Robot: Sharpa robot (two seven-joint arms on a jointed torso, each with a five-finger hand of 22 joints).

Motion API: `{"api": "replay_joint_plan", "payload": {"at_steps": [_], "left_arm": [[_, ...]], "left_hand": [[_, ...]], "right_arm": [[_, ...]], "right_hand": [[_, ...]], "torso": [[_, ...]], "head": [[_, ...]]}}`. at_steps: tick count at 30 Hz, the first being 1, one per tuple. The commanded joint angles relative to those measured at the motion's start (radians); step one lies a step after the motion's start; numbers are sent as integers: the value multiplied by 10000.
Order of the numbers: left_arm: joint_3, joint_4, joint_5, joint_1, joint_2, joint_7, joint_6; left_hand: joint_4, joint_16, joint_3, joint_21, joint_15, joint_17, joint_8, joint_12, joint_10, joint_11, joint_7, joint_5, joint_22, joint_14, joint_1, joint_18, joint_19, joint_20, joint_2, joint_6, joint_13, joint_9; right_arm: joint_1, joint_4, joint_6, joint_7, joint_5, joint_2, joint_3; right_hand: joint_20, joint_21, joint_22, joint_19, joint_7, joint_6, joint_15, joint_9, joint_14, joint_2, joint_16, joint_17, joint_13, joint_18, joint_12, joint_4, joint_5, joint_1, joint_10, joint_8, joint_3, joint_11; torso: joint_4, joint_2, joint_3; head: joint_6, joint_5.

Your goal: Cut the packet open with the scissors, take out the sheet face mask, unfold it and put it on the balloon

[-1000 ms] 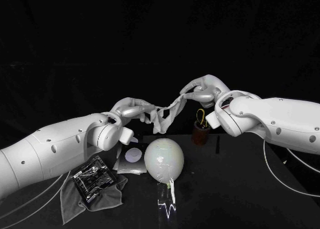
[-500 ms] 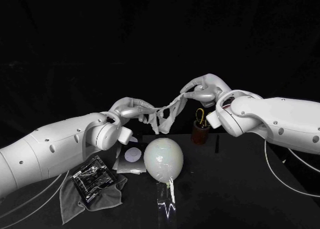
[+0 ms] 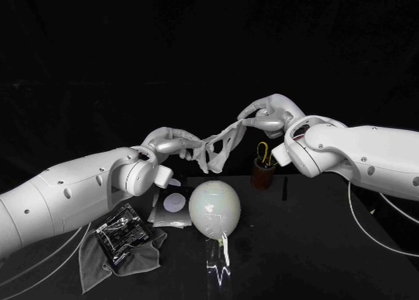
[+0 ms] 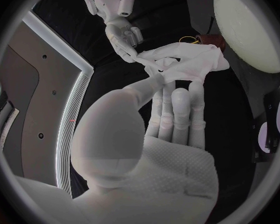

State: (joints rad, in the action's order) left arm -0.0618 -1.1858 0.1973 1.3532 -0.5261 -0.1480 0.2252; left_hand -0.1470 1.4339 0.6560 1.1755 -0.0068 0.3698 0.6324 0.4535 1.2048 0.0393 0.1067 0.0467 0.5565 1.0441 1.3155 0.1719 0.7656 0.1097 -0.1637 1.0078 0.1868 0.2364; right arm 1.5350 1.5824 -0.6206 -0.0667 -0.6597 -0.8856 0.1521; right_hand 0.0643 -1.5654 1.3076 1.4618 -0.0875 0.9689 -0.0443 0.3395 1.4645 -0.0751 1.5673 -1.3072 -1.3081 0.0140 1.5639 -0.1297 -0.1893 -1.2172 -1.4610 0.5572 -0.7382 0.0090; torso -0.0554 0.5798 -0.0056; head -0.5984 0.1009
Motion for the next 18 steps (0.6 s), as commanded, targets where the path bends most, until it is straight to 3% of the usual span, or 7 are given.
{"api": "replay_joint_plan", "payload": {"at_steps": [1, 8, 18], "left_arm": [[12, -28, 72, 23, 26, 143, -121], [8, -35, 334, 23, 65, 373, -376], [-1, -68, 980, 20, 126, 550, -760]], "left_hand": [[48, 51, -116, -96, -113, 39, 42, 98, 55, -79, -36, 11, -60, 0, -189, 75, -79, 15, -23, 130, 25, 46], [240, 96, -267, -363, -194, 60, -25, 272, 85, -176, -193, 13, -236, 0, -461, 75, -87, 118, -110, 248, 162, 21], [164, 92, -161, -415, -223, 8, -108, 244, -65, -174, -142, 16, -287, -44, -270, 105, -14, 127, -50, 227, 181, -9]], "right_arm": [[24, 63, 34, 138, -155, 34, -17], [112, 91, 12, 175, -150, 164, -34], [157, 143, -174, 313, 14, 367, -85]], "right_hand": [[-50, -54, 2632, 1090, -21, 62, -63, 14, 1063, 32, 35, -2635, -2627, -140, 69, -69, 42, 62, -1098, 60, 4, 16], [-49, -54, 2632, 1090, -22, 59, -63, 13, 1063, 33, 35, -2635, -2627, -140, 69, -74, 53, 59, -1098, 61, 2, 16], [-49, -54, 2632, 1090, -22, 56, -63, 13, 1063, 38, 35, -2635, -2627, -140, 69, -76, 66, 57, -1098, 62, -1, 16]], "torso": [[-5, -6, 2], [5, 5, -3], [4, 6, 1]], "head": [[2, -9], [32, 10], [33, 36]]}}
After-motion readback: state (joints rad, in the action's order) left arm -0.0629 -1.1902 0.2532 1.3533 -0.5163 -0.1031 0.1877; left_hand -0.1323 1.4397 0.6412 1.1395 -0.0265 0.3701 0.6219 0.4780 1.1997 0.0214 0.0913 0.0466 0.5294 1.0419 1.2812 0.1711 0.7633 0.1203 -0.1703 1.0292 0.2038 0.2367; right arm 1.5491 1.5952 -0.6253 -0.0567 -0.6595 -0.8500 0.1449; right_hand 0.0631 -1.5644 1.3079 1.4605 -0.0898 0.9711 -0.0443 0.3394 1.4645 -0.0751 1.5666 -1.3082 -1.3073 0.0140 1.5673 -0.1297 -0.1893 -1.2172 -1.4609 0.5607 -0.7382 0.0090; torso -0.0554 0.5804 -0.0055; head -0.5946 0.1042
